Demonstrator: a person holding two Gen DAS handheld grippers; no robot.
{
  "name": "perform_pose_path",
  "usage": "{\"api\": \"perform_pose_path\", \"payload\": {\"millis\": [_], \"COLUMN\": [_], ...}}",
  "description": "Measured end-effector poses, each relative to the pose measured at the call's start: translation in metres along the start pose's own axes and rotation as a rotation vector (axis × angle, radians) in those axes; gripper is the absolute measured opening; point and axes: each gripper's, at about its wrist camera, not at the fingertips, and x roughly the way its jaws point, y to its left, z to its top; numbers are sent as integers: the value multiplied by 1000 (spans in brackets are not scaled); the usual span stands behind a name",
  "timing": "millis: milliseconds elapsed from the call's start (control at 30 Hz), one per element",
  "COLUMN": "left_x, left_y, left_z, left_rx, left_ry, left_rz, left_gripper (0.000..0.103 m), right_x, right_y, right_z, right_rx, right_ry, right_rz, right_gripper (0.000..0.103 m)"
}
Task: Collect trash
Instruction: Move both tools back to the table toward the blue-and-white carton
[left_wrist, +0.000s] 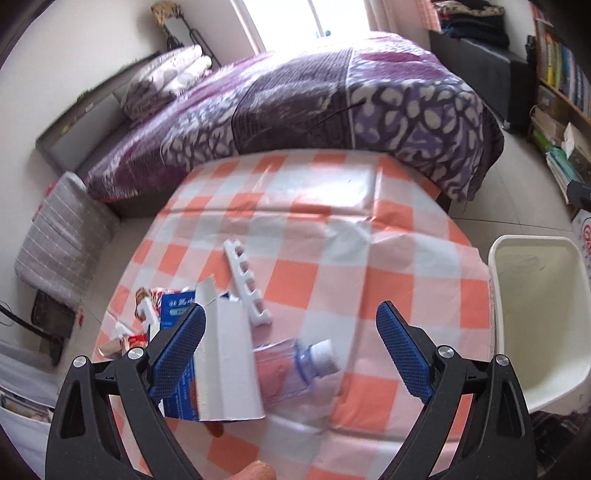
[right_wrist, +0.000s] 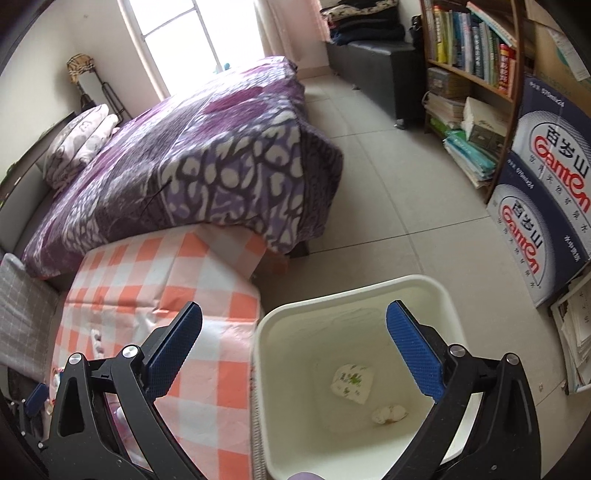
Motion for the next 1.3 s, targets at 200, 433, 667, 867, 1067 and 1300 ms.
{"api": "perform_pose_path", "payload": {"millis": [200, 433, 667, 867, 1067, 1300], "left_x": [24, 75, 94, 73, 15, -47], "left_y": [52, 80, 85, 106, 137, 172], "left_z": [-14, -12, -8, -9, -10, -11], "left_rx": [-128, -232, -233, -323, -508, -683], "left_ry": [106, 242, 286, 233, -5, -257], "left_rz": [-70, -124, -165, -304, -560, -794], "left_gripper": [91, 91, 49, 32, 32, 32], "right_x": [8, 18, 22, 20, 6, -14], "right_y": [28, 46, 48, 54, 70, 102], "right_z": [-11, -23, -25, -28, -40, -65], "right_rx": [-41, -98, -116, -138, -213, -365], "right_ry": [21, 46, 73, 83, 56, 8], "right_rz": [15, 5, 11, 43, 112, 227], "right_gripper": [96, 96, 96, 96, 96, 96]}}
